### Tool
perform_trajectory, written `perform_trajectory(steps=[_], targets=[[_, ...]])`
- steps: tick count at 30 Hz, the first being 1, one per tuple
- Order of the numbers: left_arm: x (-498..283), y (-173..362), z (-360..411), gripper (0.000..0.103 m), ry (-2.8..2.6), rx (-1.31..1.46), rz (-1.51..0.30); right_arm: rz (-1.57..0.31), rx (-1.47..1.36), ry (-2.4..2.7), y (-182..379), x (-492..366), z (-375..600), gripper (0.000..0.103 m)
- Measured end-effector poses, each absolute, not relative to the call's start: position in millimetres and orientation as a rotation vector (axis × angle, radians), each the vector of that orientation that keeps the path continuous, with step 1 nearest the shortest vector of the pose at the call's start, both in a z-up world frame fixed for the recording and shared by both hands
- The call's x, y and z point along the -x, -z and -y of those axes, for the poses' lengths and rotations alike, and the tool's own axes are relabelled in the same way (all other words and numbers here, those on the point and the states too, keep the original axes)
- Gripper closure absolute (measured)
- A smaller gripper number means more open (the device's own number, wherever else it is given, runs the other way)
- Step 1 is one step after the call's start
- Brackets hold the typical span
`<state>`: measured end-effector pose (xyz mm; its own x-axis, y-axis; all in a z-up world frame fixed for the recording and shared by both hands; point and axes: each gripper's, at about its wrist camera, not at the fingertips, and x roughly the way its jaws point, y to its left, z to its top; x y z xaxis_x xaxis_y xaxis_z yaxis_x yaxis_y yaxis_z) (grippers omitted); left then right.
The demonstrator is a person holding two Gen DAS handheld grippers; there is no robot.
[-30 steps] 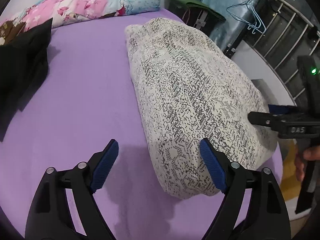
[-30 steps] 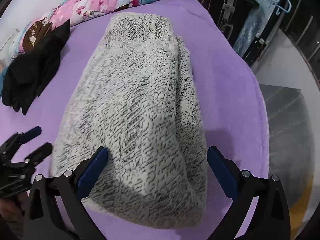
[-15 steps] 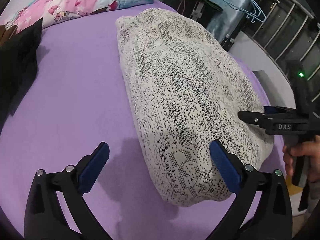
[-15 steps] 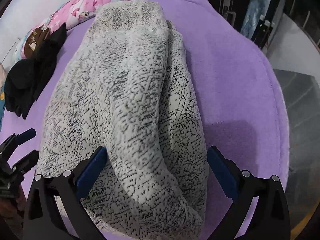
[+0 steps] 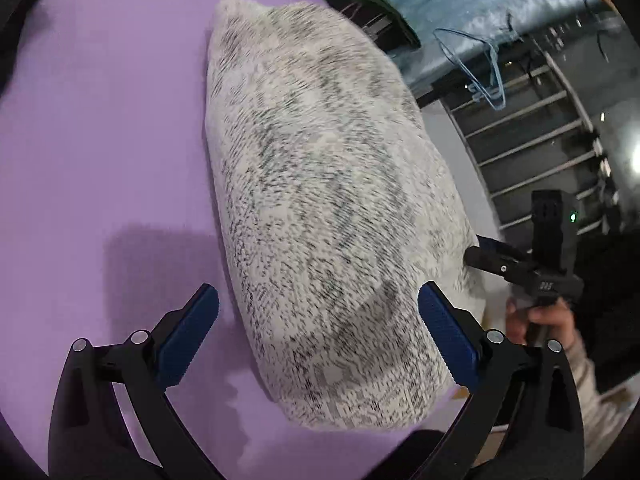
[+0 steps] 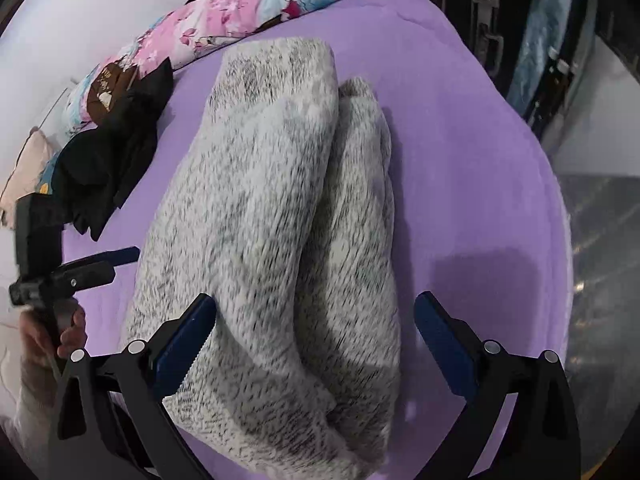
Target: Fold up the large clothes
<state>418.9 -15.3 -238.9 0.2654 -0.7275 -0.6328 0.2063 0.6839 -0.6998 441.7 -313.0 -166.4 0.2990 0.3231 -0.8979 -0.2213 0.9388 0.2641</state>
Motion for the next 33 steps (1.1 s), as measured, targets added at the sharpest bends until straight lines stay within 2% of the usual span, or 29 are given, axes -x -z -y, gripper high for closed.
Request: perform_trajectory(steps=[11,18,33], targets=[[-464,296,13,0.007,0.824,0.815,-1.251,-1.314,-0.17,-0.586,210,-499,320,0.006],[-479,313,16,0.006,0.88,0.892,-1.273,-1.363,-0.362,-0.754,243,-518,341,0.006],[-490,335,16,0.005,0.915,0.997,-1.243,-1.351,-0.496,-0.873,265,-534,349,0.005]])
